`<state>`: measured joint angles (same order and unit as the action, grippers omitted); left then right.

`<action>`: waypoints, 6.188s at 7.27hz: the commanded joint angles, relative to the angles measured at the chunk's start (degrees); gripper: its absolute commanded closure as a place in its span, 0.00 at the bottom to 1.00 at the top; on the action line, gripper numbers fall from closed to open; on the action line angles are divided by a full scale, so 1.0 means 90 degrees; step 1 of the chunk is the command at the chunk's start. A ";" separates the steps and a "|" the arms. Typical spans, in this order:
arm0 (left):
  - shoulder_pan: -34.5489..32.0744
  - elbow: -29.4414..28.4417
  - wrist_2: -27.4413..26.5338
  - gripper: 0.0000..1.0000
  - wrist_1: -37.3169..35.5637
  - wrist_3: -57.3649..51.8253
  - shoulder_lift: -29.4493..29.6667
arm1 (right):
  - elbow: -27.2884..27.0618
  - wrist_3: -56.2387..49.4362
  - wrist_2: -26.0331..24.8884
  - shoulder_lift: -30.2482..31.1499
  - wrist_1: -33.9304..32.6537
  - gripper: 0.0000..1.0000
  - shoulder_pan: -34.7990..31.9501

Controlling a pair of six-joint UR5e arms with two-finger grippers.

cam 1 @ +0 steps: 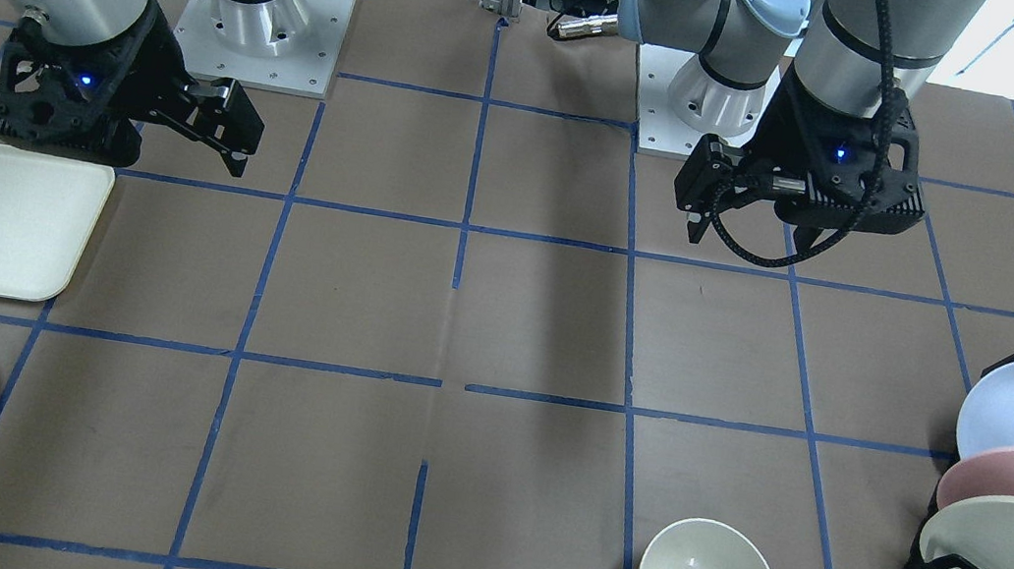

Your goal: Place bowl and put lemon in it

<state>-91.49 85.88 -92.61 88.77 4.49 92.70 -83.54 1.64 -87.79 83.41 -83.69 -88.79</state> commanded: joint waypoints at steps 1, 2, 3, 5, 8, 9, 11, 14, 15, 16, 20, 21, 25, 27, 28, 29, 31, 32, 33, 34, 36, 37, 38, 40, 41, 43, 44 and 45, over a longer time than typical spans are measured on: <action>0.0000 -0.0001 -0.0003 0.00 0.0000 0.0009 0.0012 | -0.0005 -0.0026 -0.0079 -0.0214 -0.0724 0.00 0.0399; 0.0000 -0.0001 -0.0003 0.00 0.0000 0.0009 0.0022 | -0.0005 -0.0084 -0.0157 -0.0409 -0.1030 0.00 0.0992; 0.0000 0.0009 -0.0003 0.00 0.0000 0.0009 0.0022 | -0.0005 -0.0510 -0.0148 -0.0527 -0.1062 0.00 0.1472; 0.0000 0.0009 -0.0013 0.00 0.0000 0.0009 -0.0007 | -0.0005 -0.1818 -0.0381 -0.1081 -0.1653 0.00 0.2118; 0.0019 -0.0011 -0.0023 0.00 0.0000 -0.0020 0.0119 | 0.0005 -0.2680 -0.0372 -0.1620 -0.2319 0.00 0.2579; 0.0087 -0.0059 -0.0013 0.00 -0.0019 -0.0078 0.0139 | 0.0005 -0.3011 -0.0459 -0.1863 -0.2873 0.00 0.2658; 0.0117 -0.0069 -0.0003 0.00 -0.0214 -0.0079 0.0256 | 0.0005 -0.3404 -0.0519 -0.2196 -0.3054 0.00 0.2940; 0.0584 -0.0098 0.0074 0.00 -0.1391 -0.0741 0.1209 | -0.0005 -0.3425 -0.0529 -0.2724 -0.3474 0.00 0.3078; 0.0712 -0.0128 0.0075 0.00 -0.1890 -0.0762 0.1697 | -0.0005 -0.3415 -0.0538 -0.2822 -0.3475 0.00 0.3088; 0.0752 -0.0128 0.0065 0.00 -0.2388 -0.0859 0.2176 | -0.0005 -0.3425 -0.0529 -0.2919 -0.3523 0.00 0.3107; 0.1278 -0.0555 0.0407 0.00 -0.3777 -0.1280 0.3603 | -0.0005 -0.3366 -0.0480 -0.3174 -0.3670 0.05 0.3137; 0.1279 -0.0635 0.0426 0.00 -0.3760 -0.1202 0.3761 | -0.0005 -0.3415 -0.0470 -0.3252 -0.3670 0.09 0.3137; 0.1279 -0.0714 0.0426 0.20 -0.4062 -0.1289 0.4279 | -0.0005 -0.3444 -0.0451 -0.3272 -0.3651 0.89 0.3137; 0.1279 -0.0792 0.0426 0.84 -0.4072 -0.1270 0.4299 | 0.0131 -0.3435 -0.0538 -0.3117 -0.3156 1.00 0.3137; 0.1279 -0.0821 0.0446 0.93 -0.4072 -0.1270 0.4329 | 0.0200 -0.3406 -0.0538 -0.2874 -0.2969 1.00 0.3127; 0.1318 -0.0831 0.0649 0.96 -0.4072 -0.1270 0.4319 | 0.0210 -0.3347 -0.0519 -0.2514 -0.2744 1.00 0.3098; 0.1328 -0.0841 0.0729 0.99 -0.4063 -0.1280 0.4300 | 0.0210 -0.3250 -0.0441 -0.2092 -0.2587 1.00 0.2904; 0.1328 -0.0831 0.0710 0.99 -0.4005 -0.1231 0.4145 | 0.0229 -0.3152 -0.0460 -0.2032 -0.2576 1.00 0.2612; 0.1212 -0.0696 0.0835 0.98 -0.3820 -0.1154 0.3921 | 0.0230 -0.2852 -0.0470 -0.1945 -0.2576 1.00 0.2368; 0.1066 -0.0491 0.0962 0.98 -0.3364 -0.0969 0.3532 | 0.0220 -0.2626 -0.0460 -0.1905 -0.2567 1.00 0.2191; 0.0705 0.0862 0.1724 0.98 -0.3378 -0.0396 0.2440 | 0.0220 -0.2061 -0.0218 -0.1905 -0.2566 1.00 0.1811; 0.0200 0.1293 0.1706 0.99 -0.3563 -0.0178 0.2057 | 0.0220 -0.1826 -0.0207 -0.1905 -0.2566 1.00 0.1606; -0.0423 0.1617 0.1648 0.99 -0.4135 0.0230 0.1880 | 0.0220 -0.1727 -0.0206 -0.1866 -0.2557 1.00 0.1536; -0.1209 0.2232 0.1579 0.99 -0.5832 0.1462 0.2062 | 0.0210 -0.1366 -0.0187 -0.1817 -0.2469 1.00 0.1303; -0.1201 0.2574 0.1550 0.99 -0.6246 0.1464 0.2121 | 0.0181 -0.1084 -0.0197 -0.1740 -0.2469 1.00 0.1098; -0.1211 0.2937 0.1491 0.99 -0.6416 0.1571 0.2073 | 0.0161 -0.0837 -0.0187 -0.1680 -0.2469 1.00 0.0746; -0.1201 0.2938 0.1510 0.98 -0.6406 0.1581 0.2160 | 0.0152 -0.0547 -0.0168 -0.1632 -0.2469 1.00 0.0503; -0.1201 0.2938 0.1520 0.87 -0.6397 0.1591 0.2287 | 0.0152 -0.0099 -0.0138 -0.1593 -0.2478 1.00 0.0220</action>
<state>-102.29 112.06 -79.03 31.27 18.60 112.17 -82.12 -3.49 -89.30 68.60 -105.92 -83.75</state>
